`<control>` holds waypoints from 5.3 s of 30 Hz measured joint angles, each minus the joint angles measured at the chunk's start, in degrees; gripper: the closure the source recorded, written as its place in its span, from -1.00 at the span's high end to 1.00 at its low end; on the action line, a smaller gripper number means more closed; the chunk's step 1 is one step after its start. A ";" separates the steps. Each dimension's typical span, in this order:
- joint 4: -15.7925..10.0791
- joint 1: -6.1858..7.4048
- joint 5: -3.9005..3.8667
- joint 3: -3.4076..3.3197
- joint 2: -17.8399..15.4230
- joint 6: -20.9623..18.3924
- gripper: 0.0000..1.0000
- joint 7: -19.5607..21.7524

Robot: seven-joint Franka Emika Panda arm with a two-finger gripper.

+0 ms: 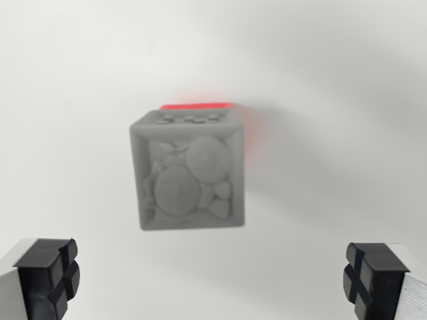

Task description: Destack cube

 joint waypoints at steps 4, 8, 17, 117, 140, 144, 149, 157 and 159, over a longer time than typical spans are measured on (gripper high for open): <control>-0.11 0.59 -0.50 0.29 1.54 1.43 1.00 -0.99; -0.19 0.85 -0.72 0.31 2.91 2.91 1.00 -1.09; -0.20 0.96 -1.26 -0.11 7.47 7.32 1.00 -1.05; -2.73 2.47 -0.60 -0.52 0.62 3.07 -1.00 3.53; -8.32 4.85 -0.40 -0.52 -2.30 5.87 -1.00 15.64; -9.30 5.26 -0.37 -0.52 -2.79 6.33 -1.00 17.73; -10.52 5.86 -0.33 -0.51 -3.47 6.92 -1.00 20.68; -12.37 6.81 -0.26 -0.51 -4.36 7.83 -1.00 25.13; -12.81 7.06 -0.25 -0.51 -4.62 8.07 -1.00 26.30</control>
